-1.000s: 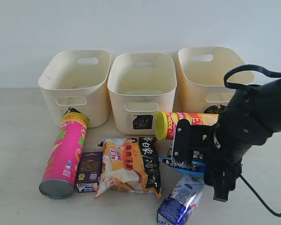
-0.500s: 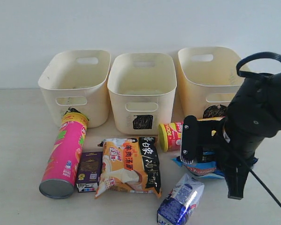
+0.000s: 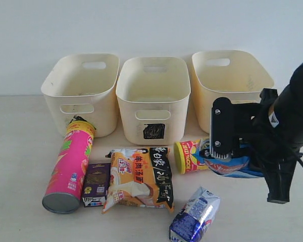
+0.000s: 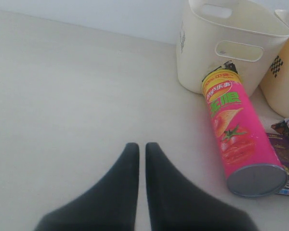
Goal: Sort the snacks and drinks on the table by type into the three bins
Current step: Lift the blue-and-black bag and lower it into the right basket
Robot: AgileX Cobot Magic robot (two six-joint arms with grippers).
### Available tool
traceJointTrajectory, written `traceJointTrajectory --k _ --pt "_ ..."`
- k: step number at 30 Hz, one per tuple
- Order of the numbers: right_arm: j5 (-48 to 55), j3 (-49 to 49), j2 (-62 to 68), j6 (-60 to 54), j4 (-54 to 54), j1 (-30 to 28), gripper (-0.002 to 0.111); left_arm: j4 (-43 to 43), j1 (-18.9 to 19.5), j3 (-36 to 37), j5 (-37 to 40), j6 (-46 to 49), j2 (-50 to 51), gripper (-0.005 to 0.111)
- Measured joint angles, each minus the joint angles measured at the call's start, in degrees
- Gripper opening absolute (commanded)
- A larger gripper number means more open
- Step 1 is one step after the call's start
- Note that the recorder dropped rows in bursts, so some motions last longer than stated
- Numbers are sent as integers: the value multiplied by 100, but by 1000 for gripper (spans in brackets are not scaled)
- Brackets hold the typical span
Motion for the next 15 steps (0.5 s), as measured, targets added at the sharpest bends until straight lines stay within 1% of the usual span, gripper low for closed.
traceJointTrajectory --k 7,10,15 --pt "61 0 -108 96 -243 0 0 0 0 0 0 0 0 4" --pt "61 0 -162 422 -621 0 0 0 0 0 0 0 0 4" --pt "-58 0 -277 1260 -1642 0 0 0 0 0 0 0 0 4"
